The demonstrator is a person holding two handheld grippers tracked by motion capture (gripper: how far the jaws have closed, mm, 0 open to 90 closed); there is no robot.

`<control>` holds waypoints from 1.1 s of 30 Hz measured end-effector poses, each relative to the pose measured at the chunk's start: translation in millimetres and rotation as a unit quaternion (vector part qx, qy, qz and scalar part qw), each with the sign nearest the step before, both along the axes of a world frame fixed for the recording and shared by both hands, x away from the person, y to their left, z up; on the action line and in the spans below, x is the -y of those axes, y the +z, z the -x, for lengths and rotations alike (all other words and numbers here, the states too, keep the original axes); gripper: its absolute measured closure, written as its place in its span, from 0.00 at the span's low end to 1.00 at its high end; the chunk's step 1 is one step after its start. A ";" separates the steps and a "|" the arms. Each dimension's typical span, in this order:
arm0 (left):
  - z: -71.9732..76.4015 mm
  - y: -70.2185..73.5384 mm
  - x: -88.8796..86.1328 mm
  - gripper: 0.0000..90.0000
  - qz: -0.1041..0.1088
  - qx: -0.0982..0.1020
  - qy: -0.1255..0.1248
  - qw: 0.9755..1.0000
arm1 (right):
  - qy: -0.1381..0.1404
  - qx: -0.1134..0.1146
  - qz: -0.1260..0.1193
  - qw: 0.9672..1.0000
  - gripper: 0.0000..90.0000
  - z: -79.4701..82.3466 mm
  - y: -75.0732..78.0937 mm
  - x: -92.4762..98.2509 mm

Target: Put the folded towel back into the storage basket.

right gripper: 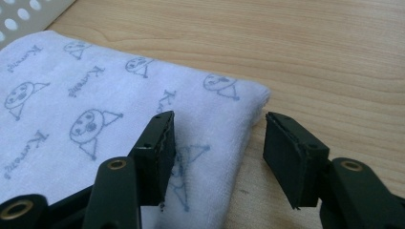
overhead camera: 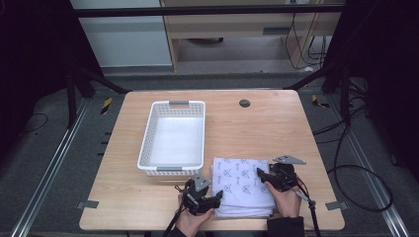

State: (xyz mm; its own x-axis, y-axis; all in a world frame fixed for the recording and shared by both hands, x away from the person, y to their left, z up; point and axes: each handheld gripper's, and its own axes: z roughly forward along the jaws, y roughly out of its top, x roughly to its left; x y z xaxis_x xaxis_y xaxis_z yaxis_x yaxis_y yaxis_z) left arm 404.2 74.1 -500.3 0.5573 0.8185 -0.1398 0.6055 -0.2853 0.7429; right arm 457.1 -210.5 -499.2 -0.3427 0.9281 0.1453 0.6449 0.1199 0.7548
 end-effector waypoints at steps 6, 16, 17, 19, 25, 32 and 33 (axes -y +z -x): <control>-2.3 -1.6 0.7 0.39 0.006 -0.011 0.004 1.000 | -0.002 -0.006 -0.006 1.000 0.49 -0.9 -2.0 1.0; -3.6 -0.5 4.8 0.43 -0.001 -0.014 -0.002 1.000 | -0.002 -0.014 -0.036 0.999 0.57 -1.7 -6.5 3.4; -3.9 0.0 5.1 0.44 -0.001 -0.017 -0.003 1.000 | 0.000 -0.015 -0.038 0.999 0.59 -1.7 -6.5 3.4; -4.5 0.8 5.9 0.48 0.003 -0.023 -0.005 1.000 | 0.002 -0.018 -0.043 0.999 0.61 -1.9 -6.4 3.5; -5.2 0.9 6.7 0.58 0.016 -0.032 -0.006 0.999 | 0.003 -0.023 -0.052 0.998 0.66 -1.8 -6.2 3.2; -6.4 1.4 5.9 0.70 0.030 -0.050 -0.010 0.998 | 0.002 -0.027 -0.060 0.998 0.73 -1.4 -5.8 2.3; -6.3 1.7 6.4 0.71 0.033 -0.052 -0.010 0.998 | 0.002 -0.027 -0.062 0.998 0.75 -1.1 -5.6 1.9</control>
State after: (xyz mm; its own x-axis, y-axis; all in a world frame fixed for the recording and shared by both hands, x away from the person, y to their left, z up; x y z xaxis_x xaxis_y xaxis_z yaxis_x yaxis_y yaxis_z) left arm 410.5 67.7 -498.6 0.5535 0.7942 -0.2507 0.6749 -0.2514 0.6938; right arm 458.2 -212.4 -504.9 -0.3355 0.9001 0.2780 0.6850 0.0306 0.7279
